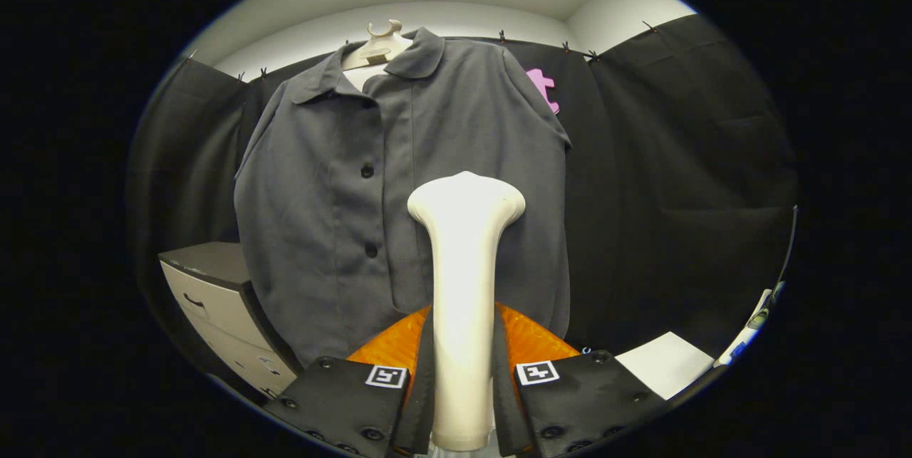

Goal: Iron the clothes twice with a garment steamer, once on the left side and once on the right side.

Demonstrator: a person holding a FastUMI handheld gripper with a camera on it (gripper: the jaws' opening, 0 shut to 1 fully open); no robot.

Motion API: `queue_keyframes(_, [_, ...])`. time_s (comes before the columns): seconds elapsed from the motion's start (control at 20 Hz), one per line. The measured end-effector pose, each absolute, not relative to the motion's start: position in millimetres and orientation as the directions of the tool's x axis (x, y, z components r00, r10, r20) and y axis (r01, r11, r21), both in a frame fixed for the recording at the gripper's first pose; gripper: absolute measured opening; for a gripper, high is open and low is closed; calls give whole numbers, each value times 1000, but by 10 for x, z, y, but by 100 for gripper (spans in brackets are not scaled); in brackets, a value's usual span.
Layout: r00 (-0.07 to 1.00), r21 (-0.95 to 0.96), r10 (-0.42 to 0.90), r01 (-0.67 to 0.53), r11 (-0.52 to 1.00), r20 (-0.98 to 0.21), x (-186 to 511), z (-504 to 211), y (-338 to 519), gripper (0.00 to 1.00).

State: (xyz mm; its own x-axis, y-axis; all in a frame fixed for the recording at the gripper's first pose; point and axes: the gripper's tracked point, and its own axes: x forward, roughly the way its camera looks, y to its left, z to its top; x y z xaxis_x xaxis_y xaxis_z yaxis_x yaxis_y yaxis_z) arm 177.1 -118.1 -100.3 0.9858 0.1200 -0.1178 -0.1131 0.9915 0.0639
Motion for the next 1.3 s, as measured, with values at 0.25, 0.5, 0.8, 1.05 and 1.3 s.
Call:
queue_keyframes(0.25, [974, 57, 112, -103, 993, -195, 1643, -1520, -1239, 42])
queue_keyframes(0.5, [959, 66, 109, -95, 993, -263, 1490, -1899, -1280, 42])
queue_keyframes(0.8, [951, 91, 104, -81, 993, -292, 1344, -2036, -1301, 42])
queue_keyframes(1.05, [961, 102, 77, -51, 994, -264, 1087, -1811, -1326, 42])
queue_keyframes(1.3, [975, 118, 104, -82, 990, -196, 684, -1272, -1068, 42])
